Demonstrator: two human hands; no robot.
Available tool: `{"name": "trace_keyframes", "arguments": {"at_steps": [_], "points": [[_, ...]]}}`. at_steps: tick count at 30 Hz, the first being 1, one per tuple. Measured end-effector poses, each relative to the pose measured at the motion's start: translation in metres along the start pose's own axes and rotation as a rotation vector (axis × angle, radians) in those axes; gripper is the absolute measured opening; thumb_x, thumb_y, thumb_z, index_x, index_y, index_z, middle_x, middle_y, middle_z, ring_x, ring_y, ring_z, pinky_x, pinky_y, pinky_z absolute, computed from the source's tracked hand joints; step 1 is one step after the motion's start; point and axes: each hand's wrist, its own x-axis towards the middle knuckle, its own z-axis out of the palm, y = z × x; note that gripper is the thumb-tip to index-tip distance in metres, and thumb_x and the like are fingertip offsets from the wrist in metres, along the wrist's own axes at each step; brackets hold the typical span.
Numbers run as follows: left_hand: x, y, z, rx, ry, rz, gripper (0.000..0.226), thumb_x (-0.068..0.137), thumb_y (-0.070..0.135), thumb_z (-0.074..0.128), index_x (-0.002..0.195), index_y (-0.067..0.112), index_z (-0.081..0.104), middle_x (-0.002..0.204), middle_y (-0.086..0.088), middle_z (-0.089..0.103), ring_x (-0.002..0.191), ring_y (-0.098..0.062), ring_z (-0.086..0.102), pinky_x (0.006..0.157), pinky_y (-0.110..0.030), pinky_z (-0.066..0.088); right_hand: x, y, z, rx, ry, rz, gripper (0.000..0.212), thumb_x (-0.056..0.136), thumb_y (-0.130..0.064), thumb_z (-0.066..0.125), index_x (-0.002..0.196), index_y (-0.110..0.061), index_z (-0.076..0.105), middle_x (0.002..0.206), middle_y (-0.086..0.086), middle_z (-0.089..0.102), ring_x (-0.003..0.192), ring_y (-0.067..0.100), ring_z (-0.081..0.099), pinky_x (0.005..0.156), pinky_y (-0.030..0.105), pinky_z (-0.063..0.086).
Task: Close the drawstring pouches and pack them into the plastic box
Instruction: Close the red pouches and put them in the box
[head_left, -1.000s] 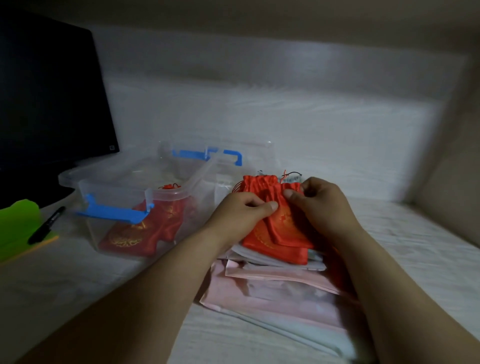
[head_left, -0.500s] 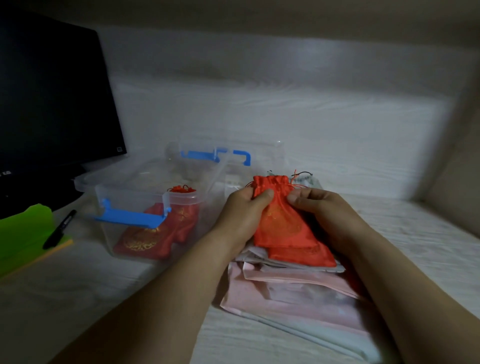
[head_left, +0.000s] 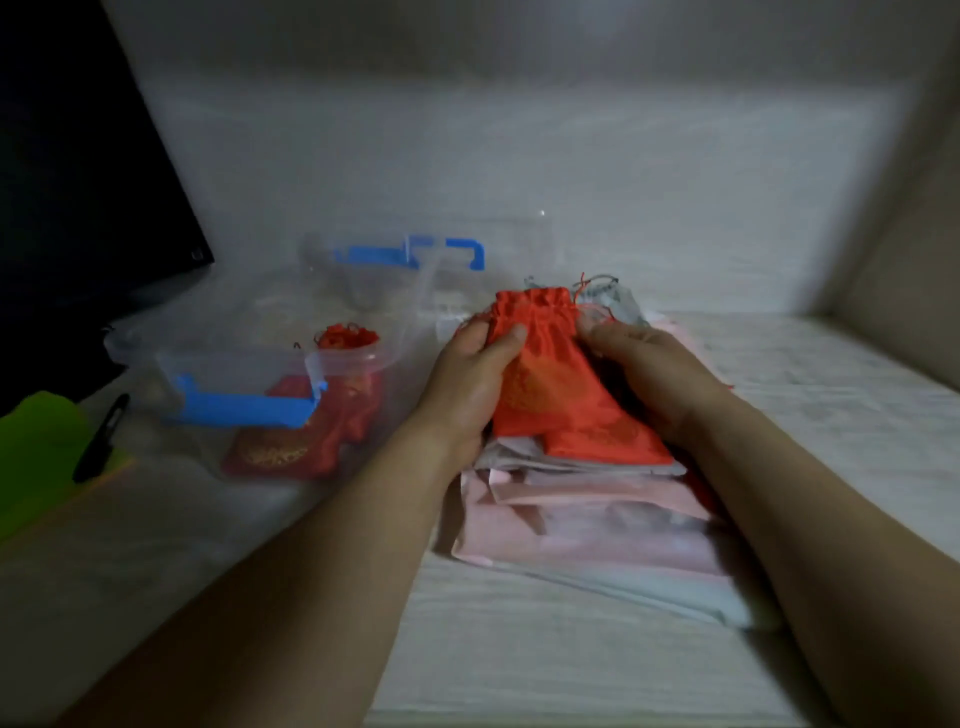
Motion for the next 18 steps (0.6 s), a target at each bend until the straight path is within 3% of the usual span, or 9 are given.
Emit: {"name": "trace_keyframes", "arguments": {"at_steps": [4,6,8,12,14,18], "points": [[-0.003,-0.003,-0.001,0.013,-0.055,-0.024,0.022,0.104,0.015,0.059,0.122,0.009,0.069,0.113,-0.014,0.077,0.104,-0.027,0.074,0.091,-0.037,0.060,-0.005,-0.002,0.004,0.022,-0.058,-0.035,0.025,0.100,-0.031,0.065,0.101,-0.013,0.081,0.117,0.027,0.072,0.113,0.046,0.067,0.104,0.054,0.052],[-0.005,-0.003,-0.003,0.057,-0.085,-0.010,0.024,0.104,0.015,0.058,0.125,0.007,0.067,0.113,-0.013,0.077,0.102,-0.024,0.074,0.089,-0.034,0.060,-0.003,0.002,0.003,-0.017,-0.099,-0.031,0.043,0.083,-0.033,0.082,0.108,0.001,0.072,0.117,0.030,0.067,0.108,0.048,0.065,0.105,0.054,0.048],[-0.005,-0.004,-0.002,0.060,-0.076,-0.007,0.028,0.104,0.021,0.059,0.128,0.007,0.066,0.117,-0.014,0.075,0.107,-0.026,0.073,0.095,-0.038,0.059,0.002,0.006,0.000,-0.016,-0.114,-0.047,0.055,0.071,-0.027,0.090,0.110,0.003,0.065,0.107,0.029,0.061,0.096,0.039,0.056,0.094,0.050,0.045],[-0.008,-0.001,0.002,0.058,0.061,-0.007,0.029,0.104,0.032,0.059,0.124,0.014,0.072,0.118,-0.012,0.076,0.113,-0.027,0.071,0.100,-0.044,0.056,0.005,0.009,-0.003,-0.059,-0.117,-0.114,0.007,0.089,-0.007,0.075,0.095,-0.009,0.071,0.088,0.019,0.061,0.079,0.027,0.053,0.073,0.033,0.046],[-0.010,0.000,0.003,0.106,0.094,0.007,0.026,0.105,0.026,0.058,0.123,0.015,0.073,0.116,-0.011,0.077,0.112,-0.025,0.072,0.099,-0.041,0.056,0.003,0.010,-0.003,-0.043,-0.140,-0.135,0.012,0.093,-0.009,0.072,0.082,-0.013,0.074,0.081,0.013,0.067,0.074,0.022,0.057,0.069,0.029,0.049],[-0.013,0.004,0.005,0.162,0.098,-0.011,0.026,0.105,0.023,0.057,0.123,0.013,0.073,0.114,-0.012,0.078,0.109,-0.025,0.074,0.091,-0.037,0.059,0.007,0.012,-0.005,0.055,-0.106,-0.112,0.016,0.097,-0.018,0.068,0.086,-0.016,0.080,0.090,0.010,0.076,0.084,0.022,0.066,0.085,0.035,0.053]]}}
